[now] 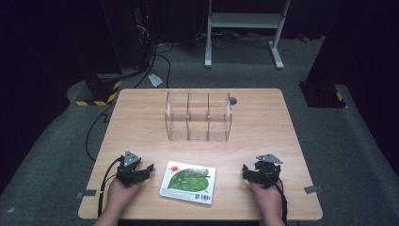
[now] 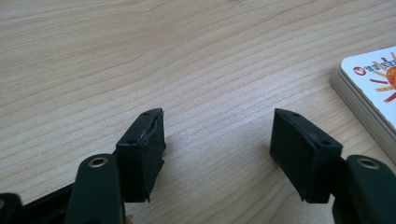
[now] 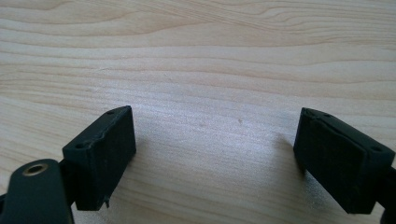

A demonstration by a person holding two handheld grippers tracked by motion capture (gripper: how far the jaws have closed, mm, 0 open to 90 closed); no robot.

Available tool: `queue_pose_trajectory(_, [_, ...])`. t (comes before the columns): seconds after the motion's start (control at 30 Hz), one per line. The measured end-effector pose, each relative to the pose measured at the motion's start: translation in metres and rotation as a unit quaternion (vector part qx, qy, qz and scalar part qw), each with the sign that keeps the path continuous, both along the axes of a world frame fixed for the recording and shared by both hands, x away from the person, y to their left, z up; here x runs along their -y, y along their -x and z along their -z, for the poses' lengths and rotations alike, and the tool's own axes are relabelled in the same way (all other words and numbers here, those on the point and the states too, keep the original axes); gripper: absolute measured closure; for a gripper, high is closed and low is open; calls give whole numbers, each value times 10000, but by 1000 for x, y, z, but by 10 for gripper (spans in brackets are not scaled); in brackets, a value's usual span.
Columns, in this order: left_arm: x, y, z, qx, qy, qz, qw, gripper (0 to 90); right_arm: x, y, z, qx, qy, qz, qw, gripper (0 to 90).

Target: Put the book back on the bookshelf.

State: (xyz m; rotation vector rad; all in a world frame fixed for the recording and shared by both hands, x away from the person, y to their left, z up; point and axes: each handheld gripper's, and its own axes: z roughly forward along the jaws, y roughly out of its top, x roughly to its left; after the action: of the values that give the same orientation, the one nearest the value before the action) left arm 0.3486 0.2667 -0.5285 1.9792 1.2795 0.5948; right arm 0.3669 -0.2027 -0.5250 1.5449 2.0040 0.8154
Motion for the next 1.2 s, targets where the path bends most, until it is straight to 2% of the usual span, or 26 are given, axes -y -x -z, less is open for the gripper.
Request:
queue_pose_trajectory(0.47, [0,1,0,-6,16,5,10000,349,2,1,0,-2,-6,-64,10000,139])
queue_pose_trajectory(0.67, [-1,3,0,-10,-5,39,10000,340,2,3,-3,118,74,-112,9998,171])
queue_pose_trajectory(0.73, [-1,4,0,-18,-5,37,10000,337,1,5,-4,139,-33,-121,9998,177])
queue_pose_trajectory(0.97, [0,2,0,-32,-5,92,10000,322,-8,11,-8,233,-156,-274,9992,194])
queue_pose_trajectory(1.03, [0,2,0,-36,-13,93,9999,324,-12,13,-10,266,-155,-357,9989,193])
queue_pose_trajectory(1.13, [0,3,-1,-28,-49,34,10000,340,-24,20,-13,277,-320,-461,9980,191])
queue_pose_trajectory(1.2, [0,3,-2,-71,63,64,9999,340,-30,24,-15,290,-419,-520,9973,192])
